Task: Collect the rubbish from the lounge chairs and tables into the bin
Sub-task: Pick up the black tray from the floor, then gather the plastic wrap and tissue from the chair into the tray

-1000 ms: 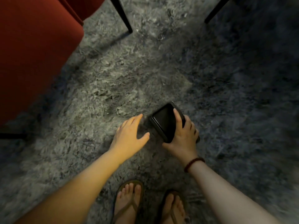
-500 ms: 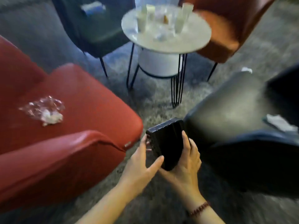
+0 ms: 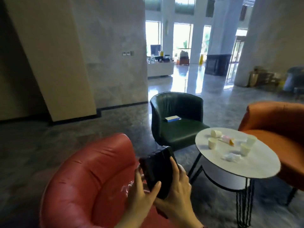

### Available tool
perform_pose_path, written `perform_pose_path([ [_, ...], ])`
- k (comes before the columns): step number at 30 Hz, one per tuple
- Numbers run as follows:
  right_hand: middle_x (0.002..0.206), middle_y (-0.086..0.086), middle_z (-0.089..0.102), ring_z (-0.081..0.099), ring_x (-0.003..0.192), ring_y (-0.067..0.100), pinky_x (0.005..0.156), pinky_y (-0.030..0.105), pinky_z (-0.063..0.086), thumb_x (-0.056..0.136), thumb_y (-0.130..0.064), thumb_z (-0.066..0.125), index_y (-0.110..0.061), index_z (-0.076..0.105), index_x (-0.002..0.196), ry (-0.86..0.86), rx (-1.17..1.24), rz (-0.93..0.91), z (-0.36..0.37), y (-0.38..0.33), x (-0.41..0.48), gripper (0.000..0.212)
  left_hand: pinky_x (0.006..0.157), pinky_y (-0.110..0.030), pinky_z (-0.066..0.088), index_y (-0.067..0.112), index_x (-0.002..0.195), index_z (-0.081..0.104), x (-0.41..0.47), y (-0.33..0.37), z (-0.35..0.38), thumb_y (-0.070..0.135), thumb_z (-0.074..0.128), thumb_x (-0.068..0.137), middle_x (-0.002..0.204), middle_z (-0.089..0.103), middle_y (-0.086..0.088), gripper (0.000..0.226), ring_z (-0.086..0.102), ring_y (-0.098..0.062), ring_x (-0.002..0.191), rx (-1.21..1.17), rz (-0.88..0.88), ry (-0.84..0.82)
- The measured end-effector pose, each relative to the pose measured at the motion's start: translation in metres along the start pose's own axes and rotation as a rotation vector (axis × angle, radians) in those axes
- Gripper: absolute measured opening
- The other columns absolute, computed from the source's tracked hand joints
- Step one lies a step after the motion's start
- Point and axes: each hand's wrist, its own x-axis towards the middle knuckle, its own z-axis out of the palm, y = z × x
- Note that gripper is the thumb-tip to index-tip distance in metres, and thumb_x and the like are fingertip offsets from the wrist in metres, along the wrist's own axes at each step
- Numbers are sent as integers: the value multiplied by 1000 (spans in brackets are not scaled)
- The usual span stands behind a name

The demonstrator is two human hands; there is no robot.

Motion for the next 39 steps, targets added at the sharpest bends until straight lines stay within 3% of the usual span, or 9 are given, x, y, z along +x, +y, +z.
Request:
perform_pose_path([
  [3,145,-7,14,23,133,15,103,39,29,49,-72,58,-52,-21,129,-87,4,-75,43,-33,30,114,68,-10,50,14,138,29,29,-15,-45,0,72,72,111,60,-5,80,62,-9,87,-20,-44,135],
  [6,146,-9,12,23,134,14,104,35,29,48,-74,52,-54,-29,122,-193,-24,-90,91,-55,62,112,62,-6,47,7,139,30,61,-35,-84,-11,67,73,98,62,-9,77,59,-8,82,-131,-125,207],
  [12,150,-13,0,13,138,7,104,30,25,38,-83,45,-39,-26,128,-493,-33,-106,174,-57,121,123,76,-31,44,11,135,39,125,-98,-160,-2,69,75,98,64,-19,68,61,-25,84,-119,-305,316],
  [19,149,-9,17,23,134,11,104,41,24,77,-55,60,-40,1,138,-501,20,83,244,25,152,87,80,-35,44,12,130,40,164,-186,-184,0,68,77,101,63,-17,60,60,-31,96,-13,-465,381],
  [21,150,-7,18,25,135,13,105,42,27,76,-53,63,-36,4,141,-561,-43,171,261,56,158,89,90,-34,42,13,134,37,162,-209,-175,2,68,78,114,60,-15,65,57,-26,103,-15,-545,372],
  [28,153,-1,8,31,133,20,105,44,36,59,-50,77,-35,-7,142,-942,-287,343,340,150,154,119,92,-30,36,12,135,34,143,-285,-135,0,71,73,124,57,-15,73,55,-26,108,46,-819,382],
  [31,155,2,-7,19,138,26,109,46,32,59,-47,80,-36,-19,140,-1116,-481,250,386,183,152,129,89,-27,33,8,136,35,148,-318,-118,0,71,73,127,54,-16,73,52,-25,110,94,-899,415],
  [35,149,3,-31,-5,141,36,114,50,17,60,-45,80,-29,-34,133,-1188,-646,41,437,223,152,136,99,-33,33,12,140,29,152,-356,-102,5,70,76,134,49,-16,76,48,-29,120,83,-1008,402],
  [39,148,2,-33,0,140,37,110,51,24,70,-46,73,-31,-36,131,-1127,-680,-155,474,250,153,125,92,-29,35,13,138,33,151,-378,-98,9,70,77,131,50,-14,71,49,-29,116,126,-1042,410],
])
